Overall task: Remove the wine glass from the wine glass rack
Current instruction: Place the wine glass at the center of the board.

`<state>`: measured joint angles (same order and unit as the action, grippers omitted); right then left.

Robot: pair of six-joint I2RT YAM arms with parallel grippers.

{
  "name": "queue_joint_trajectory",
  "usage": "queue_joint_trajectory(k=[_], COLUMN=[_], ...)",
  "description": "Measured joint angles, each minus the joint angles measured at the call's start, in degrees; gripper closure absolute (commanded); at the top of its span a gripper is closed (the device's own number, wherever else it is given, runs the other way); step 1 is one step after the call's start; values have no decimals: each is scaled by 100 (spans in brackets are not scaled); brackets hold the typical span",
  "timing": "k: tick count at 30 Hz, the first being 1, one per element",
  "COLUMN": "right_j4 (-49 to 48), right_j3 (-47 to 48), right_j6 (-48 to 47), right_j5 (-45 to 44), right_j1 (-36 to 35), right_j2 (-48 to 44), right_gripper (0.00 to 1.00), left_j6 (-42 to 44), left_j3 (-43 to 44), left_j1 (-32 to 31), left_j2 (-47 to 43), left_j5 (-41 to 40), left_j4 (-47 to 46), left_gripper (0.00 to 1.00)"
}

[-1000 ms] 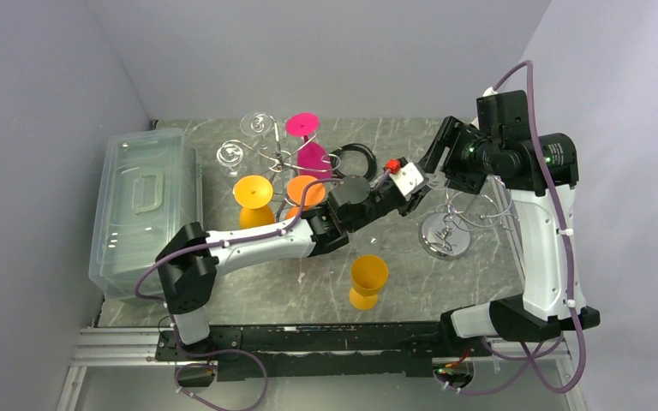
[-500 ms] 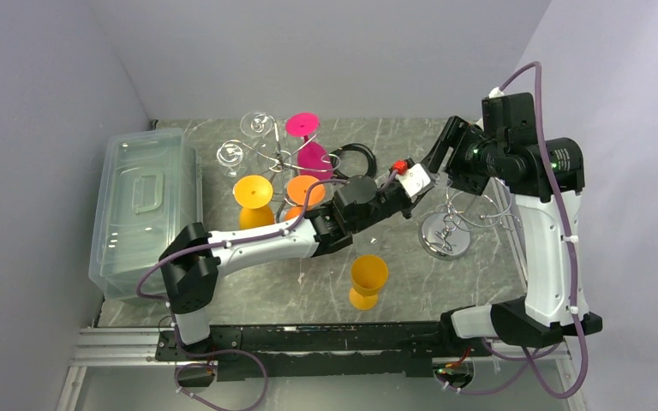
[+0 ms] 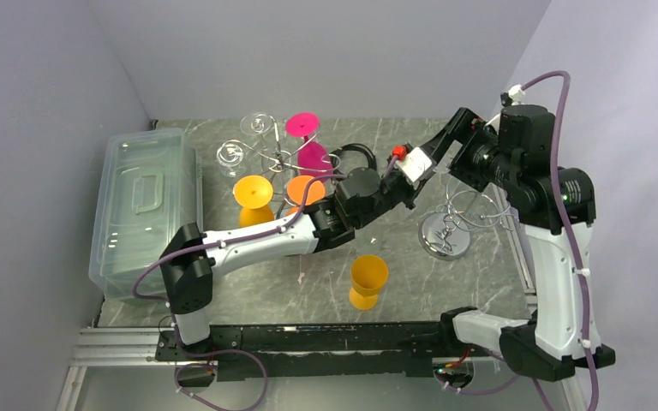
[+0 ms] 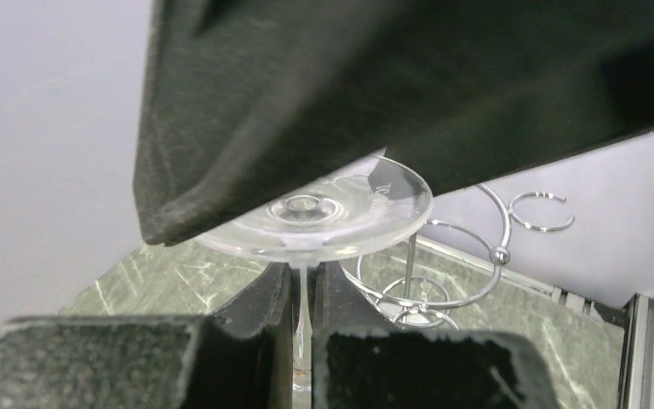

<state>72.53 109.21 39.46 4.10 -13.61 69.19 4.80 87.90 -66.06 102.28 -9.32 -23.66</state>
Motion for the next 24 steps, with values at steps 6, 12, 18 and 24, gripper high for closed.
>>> queue_joint_trajectory(k=[6,12,18,24], right_j4=[-1246,-2511,-3628,-4304], right_j3=[-693,-1419,-1998,-2531], right_j6=[9,-111,-310,-393], right_j5=[-22,-55,-55,-48], right_j1=[7,-2,-4,-4], right_j2=[-638,-1272,-1628,-1679], right_gripper=[0,0,0,0], left_j6=[-240,-769,-1720,-2717], left_j3=[437,1115,2251,3248], left_j1=[2,26,326,861], left_j2=[0,76,280,413], left_j5=[-293,-1010,-1556,-1784], left_j4=[262,1305,2983,4444], left_gripper=[100,100,100,100])
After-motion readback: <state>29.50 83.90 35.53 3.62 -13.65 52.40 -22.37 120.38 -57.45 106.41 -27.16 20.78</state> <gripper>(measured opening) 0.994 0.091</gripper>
